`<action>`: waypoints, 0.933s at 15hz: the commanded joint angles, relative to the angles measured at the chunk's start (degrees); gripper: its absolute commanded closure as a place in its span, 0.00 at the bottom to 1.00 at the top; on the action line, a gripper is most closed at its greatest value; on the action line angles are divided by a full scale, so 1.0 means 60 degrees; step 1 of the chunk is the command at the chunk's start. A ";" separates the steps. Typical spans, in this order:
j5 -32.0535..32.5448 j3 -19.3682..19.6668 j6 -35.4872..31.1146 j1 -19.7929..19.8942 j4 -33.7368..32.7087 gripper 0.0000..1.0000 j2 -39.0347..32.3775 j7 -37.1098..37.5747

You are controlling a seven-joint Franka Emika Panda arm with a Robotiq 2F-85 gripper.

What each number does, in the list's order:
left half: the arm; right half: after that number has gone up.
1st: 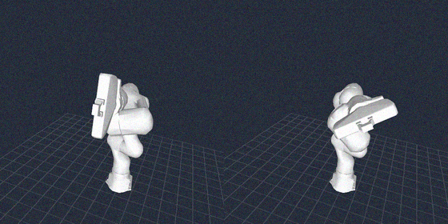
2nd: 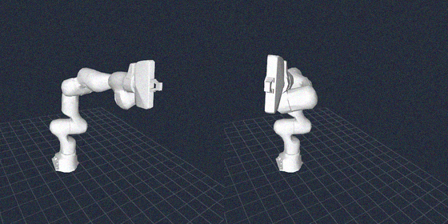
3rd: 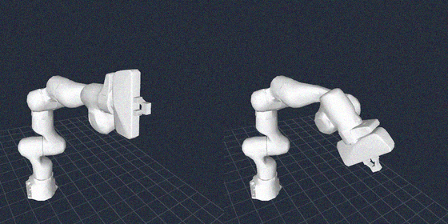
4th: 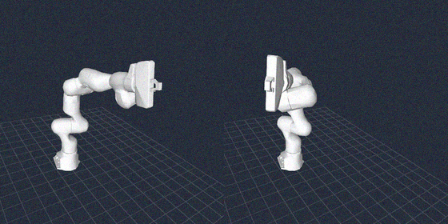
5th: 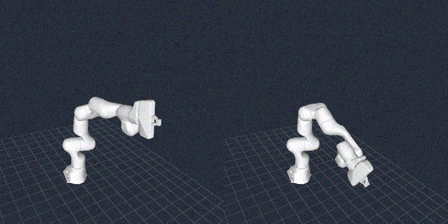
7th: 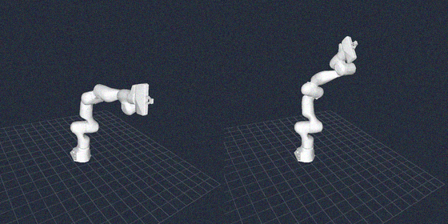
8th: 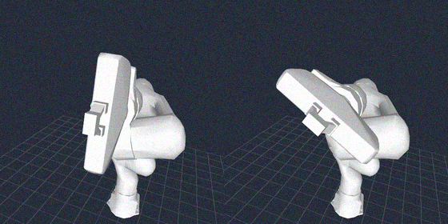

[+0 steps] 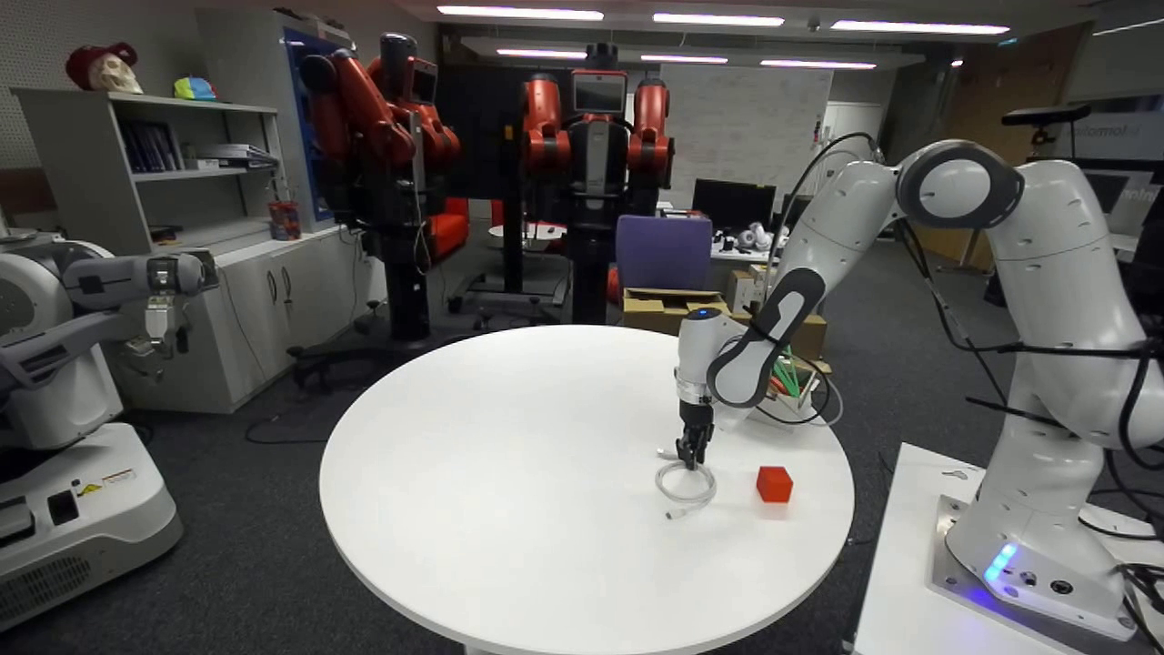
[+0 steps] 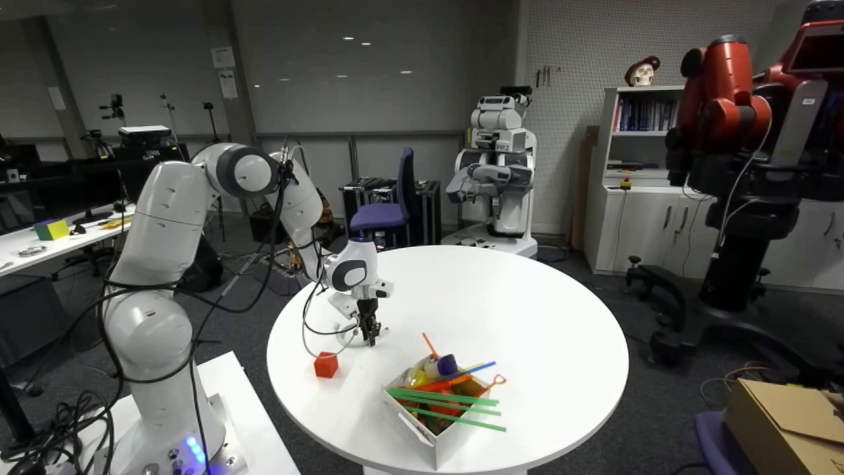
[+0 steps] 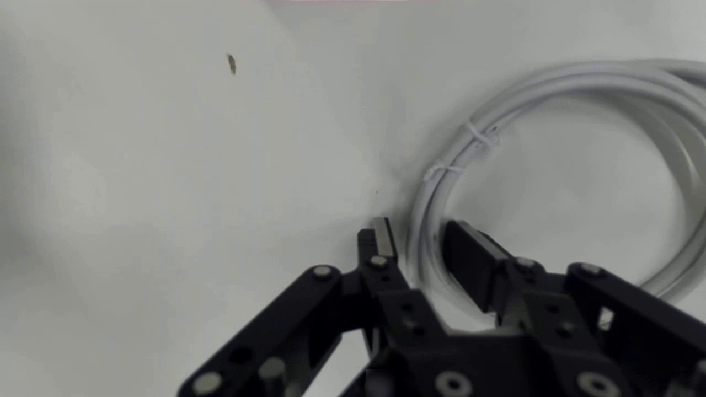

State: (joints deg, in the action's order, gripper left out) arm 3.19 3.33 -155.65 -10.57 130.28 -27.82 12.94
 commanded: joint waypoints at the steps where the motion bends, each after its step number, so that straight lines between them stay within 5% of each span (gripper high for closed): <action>1: 0.0285 0.0196 -0.0119 -0.0171 -0.0020 0.95 -0.0003 0.0314; 8: 0.0057 0.0001 0.0030 0.0009 0.0324 0.97 0.0701 0.0130; 14: -0.0072 -0.0088 0.0049 0.0384 0.1394 0.97 0.2661 -0.0165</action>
State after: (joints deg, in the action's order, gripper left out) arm 3.17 3.37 -155.63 -10.28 132.38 -21.27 12.91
